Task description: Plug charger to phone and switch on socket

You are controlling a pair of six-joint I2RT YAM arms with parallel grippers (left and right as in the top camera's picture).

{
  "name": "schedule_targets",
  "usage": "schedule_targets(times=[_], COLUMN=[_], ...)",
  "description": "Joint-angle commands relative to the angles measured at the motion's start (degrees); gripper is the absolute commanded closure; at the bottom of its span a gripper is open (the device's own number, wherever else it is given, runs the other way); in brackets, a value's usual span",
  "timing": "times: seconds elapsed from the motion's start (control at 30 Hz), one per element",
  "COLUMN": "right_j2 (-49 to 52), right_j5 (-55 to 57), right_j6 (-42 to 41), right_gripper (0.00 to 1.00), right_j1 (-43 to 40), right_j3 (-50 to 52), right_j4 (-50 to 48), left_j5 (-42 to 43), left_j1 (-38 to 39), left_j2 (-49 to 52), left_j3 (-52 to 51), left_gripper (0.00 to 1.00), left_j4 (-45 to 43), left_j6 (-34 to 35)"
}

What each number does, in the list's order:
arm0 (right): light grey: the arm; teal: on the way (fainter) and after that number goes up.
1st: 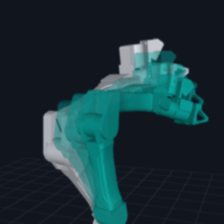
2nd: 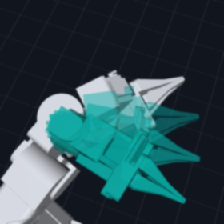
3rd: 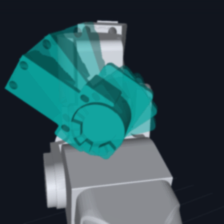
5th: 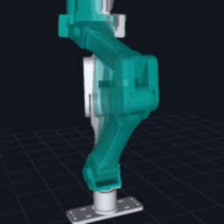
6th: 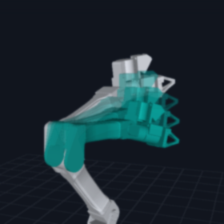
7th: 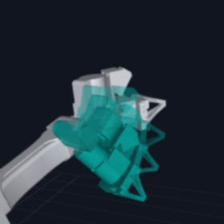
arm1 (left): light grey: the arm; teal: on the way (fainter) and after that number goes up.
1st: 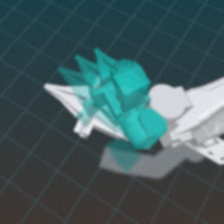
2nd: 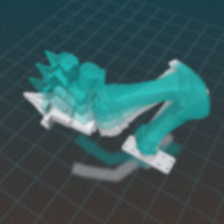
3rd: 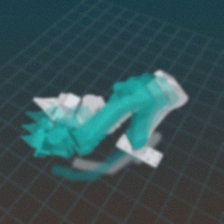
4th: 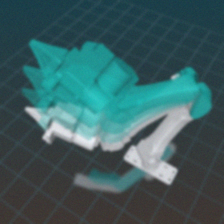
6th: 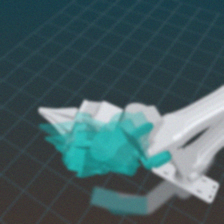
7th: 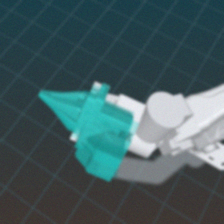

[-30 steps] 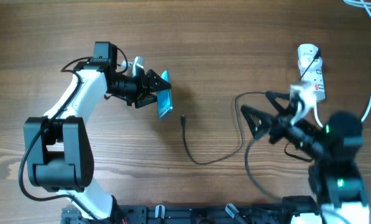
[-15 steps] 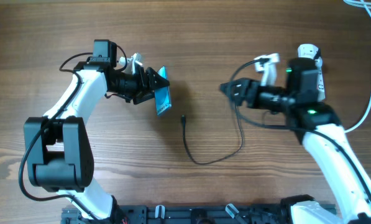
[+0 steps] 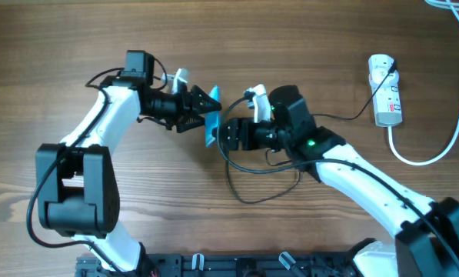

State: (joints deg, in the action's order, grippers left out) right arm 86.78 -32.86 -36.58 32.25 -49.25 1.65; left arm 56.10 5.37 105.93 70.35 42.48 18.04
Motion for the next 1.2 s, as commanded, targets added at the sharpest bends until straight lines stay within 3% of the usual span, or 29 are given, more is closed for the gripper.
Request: schedule_targets(times=[0.0,0.27,0.5,0.63,0.7,0.83,0.9,1.0,1.17], right_j2=[2.4,2.9,2.9,2.9,2.8,2.8,2.8,2.9,2.9], right_j5=[1.6,1.6,1.6,1.3,-2.4,-12.1,-15.3,-17.2,-17.6], right_j6=[-6.3,-14.4,-14.6,-14.4,-14.3,-13.0,-13.2,-13.3,-12.3], right_gripper=[0.27,0.55,0.96,0.96,0.95,0.96,0.96,0.96,0.96], right_j1=[0.7,0.7,0.7,0.2,-1.4,-4.5,-5.8,-6.1,-6.1], right_j3=[-1.1,-1.1,-1.1,-1.1,-1.1,-1.1,-1.1,-1.1,-1.1], right_j4=[-1.2,-1.1,-0.5,-0.6,-2.1,-9.1,-13.8,-21.6,-22.6], left_j5=[-1.4,-2.2,-2.2,-2.1,0.9,23.6,30.5,34.3,34.2], left_j1=[2.6,5.3,5.3,5.2,4.3,-1.2,-3.4,-5.1,-4.7], left_j2=[-1.2,-1.2,-1.2,-1.2,-1.6,-3.7,-4.0,-4.0,-4.7], left_j3=[0.9,0.9,0.9,0.9,0.9,0.9,0.9,0.9,0.9], left_gripper=[0.32,0.32,0.29,0.18,0.23,0.33,0.34,0.37,0.44], left_j4=[0.0,0.5,0.1,-0.2,-1.8,-10.7,-12.8,-13.9,-15.3], left_j6=[-3.1,-7.5,-8.7,-8.7,-8.7,-8.6,-8.2,-8.2,-6.4])
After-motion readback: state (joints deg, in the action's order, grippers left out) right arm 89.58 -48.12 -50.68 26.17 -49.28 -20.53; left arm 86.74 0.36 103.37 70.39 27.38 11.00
